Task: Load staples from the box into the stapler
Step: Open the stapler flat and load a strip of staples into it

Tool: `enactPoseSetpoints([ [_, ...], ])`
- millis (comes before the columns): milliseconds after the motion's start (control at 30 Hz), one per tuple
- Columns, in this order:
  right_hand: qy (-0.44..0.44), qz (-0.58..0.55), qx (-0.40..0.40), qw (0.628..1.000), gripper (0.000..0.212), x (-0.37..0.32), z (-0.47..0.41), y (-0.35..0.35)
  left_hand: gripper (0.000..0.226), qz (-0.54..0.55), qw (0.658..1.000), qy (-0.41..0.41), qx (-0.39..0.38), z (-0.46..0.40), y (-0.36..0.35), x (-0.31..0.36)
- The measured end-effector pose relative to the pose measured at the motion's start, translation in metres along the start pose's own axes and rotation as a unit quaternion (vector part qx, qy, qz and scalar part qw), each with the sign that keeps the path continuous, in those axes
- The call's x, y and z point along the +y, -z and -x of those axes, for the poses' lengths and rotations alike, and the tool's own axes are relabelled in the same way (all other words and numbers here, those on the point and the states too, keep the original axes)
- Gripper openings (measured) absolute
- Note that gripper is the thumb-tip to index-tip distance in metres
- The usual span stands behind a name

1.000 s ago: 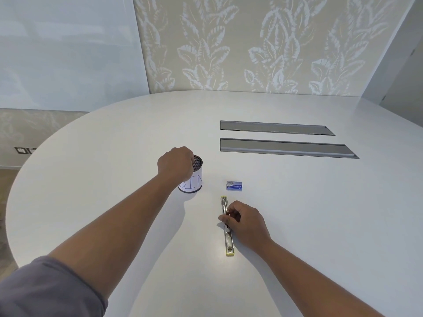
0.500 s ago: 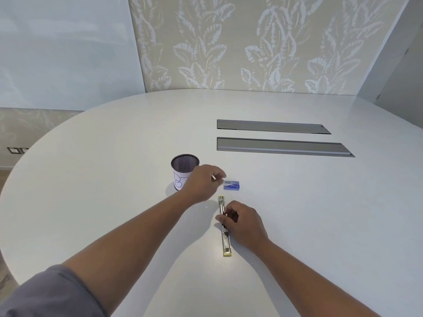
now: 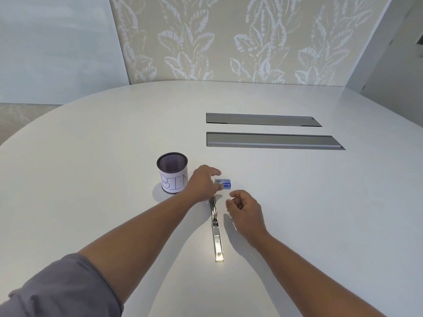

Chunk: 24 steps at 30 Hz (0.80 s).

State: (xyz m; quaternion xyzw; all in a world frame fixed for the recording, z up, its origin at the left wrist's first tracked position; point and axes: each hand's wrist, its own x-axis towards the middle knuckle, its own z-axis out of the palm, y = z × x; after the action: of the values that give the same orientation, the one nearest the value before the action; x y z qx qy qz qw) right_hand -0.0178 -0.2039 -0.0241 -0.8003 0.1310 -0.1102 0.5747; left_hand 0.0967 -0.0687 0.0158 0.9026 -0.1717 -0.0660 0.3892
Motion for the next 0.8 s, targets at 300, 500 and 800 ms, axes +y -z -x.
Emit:
enactPoseSetpoints([
  [300, -0.101, -0.039, -0.043, 0.993, 0.028, -0.006, -0.045, 0.011, 0.048, -0.056, 0.998, -0.011, -0.028, -0.015, -0.005, 0.004],
  [500, 0.009, 0.163, -0.051, 0.985, 0.037, -0.007, -0.081, 0.021, 0.035, -0.089, 0.995, -0.027, -0.031, -0.019, -0.008, 0.003],
  [800, 0.040, 0.225, -0.128, 0.965, 0.041, -0.002, -0.105, 0.026, 0.028, -0.130, 0.989, -0.051, -0.053, -0.027, -0.003, 0.005],
])
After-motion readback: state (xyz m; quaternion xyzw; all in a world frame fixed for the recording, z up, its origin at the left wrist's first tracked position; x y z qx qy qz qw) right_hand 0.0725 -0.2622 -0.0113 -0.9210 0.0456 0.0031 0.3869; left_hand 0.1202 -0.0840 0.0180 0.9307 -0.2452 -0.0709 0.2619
